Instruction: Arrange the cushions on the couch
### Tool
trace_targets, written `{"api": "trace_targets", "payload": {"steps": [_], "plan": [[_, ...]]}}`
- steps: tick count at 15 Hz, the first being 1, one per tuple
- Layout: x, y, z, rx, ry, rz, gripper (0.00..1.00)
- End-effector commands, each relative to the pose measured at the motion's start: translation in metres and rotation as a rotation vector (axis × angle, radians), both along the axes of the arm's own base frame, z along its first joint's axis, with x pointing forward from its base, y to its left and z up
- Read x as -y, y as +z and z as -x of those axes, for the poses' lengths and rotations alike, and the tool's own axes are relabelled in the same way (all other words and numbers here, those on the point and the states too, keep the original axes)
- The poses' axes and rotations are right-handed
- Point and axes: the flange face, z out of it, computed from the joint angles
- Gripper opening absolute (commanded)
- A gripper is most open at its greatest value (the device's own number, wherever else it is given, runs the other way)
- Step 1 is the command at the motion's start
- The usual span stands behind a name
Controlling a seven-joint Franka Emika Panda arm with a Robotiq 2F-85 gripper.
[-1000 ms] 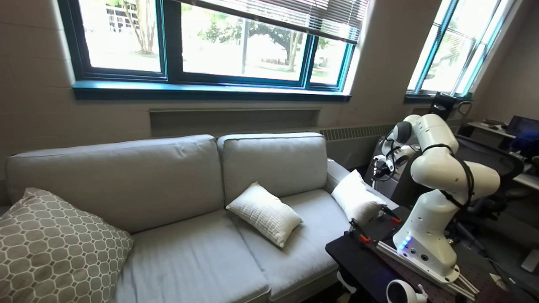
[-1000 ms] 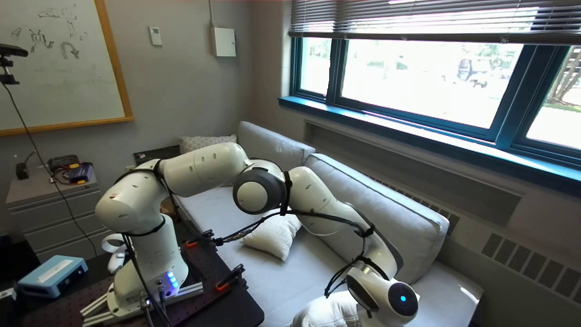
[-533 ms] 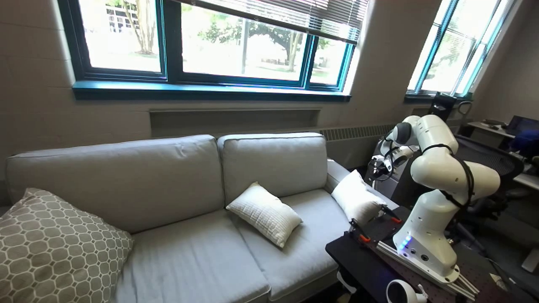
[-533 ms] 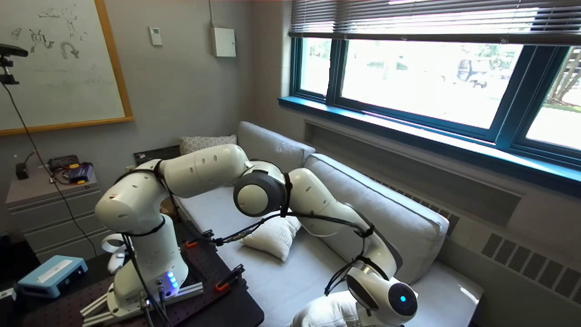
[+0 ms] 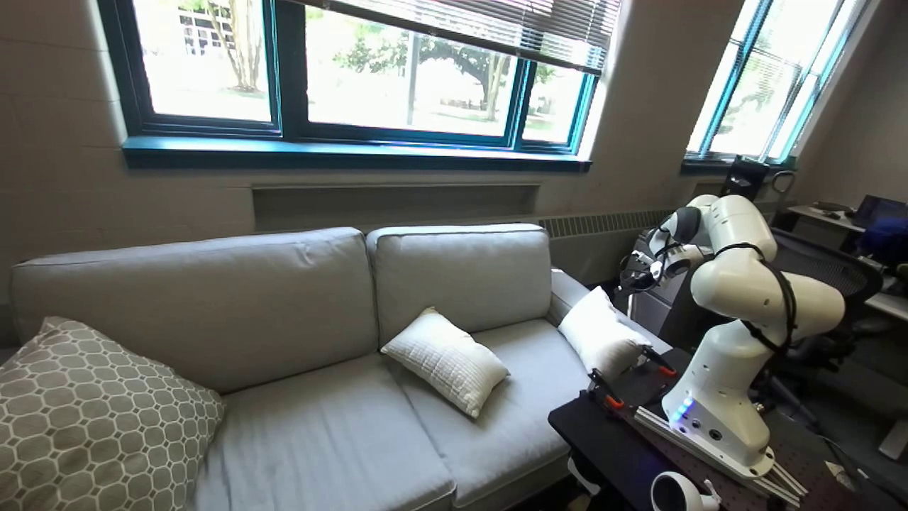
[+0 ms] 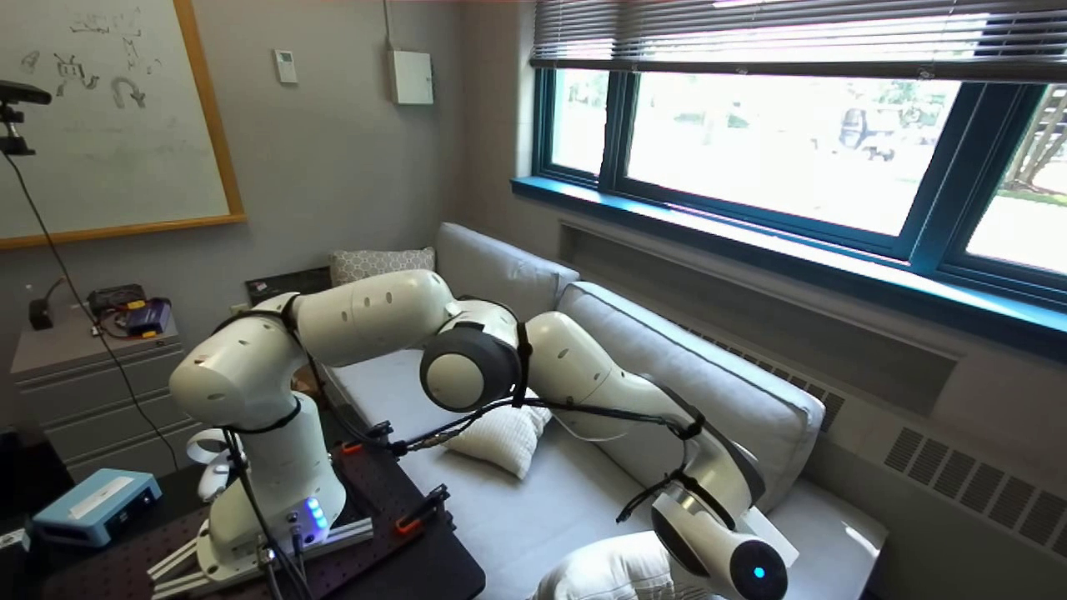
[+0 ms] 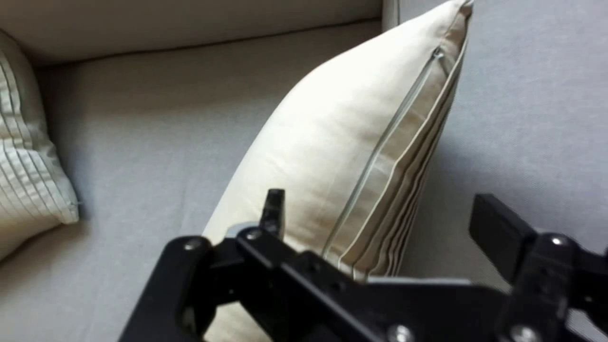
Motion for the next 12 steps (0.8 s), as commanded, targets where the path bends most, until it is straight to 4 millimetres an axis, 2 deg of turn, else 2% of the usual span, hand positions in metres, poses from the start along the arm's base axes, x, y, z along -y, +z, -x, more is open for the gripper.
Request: {"api": "trace_targets", "payload": {"steps": [1,3,6,12], "plan": [[0.023,0.003,-0.007,0.041,-0.145,-0.128,1.00],[0.027,0.001,-0.016,0.042,-0.225,-0.202,1.00],[0.023,-0.002,-0.040,0.027,-0.303,-0.251,1.00],[-0.011,-0.020,-0.095,-0.045,-0.372,-0.250,1.00]]}}
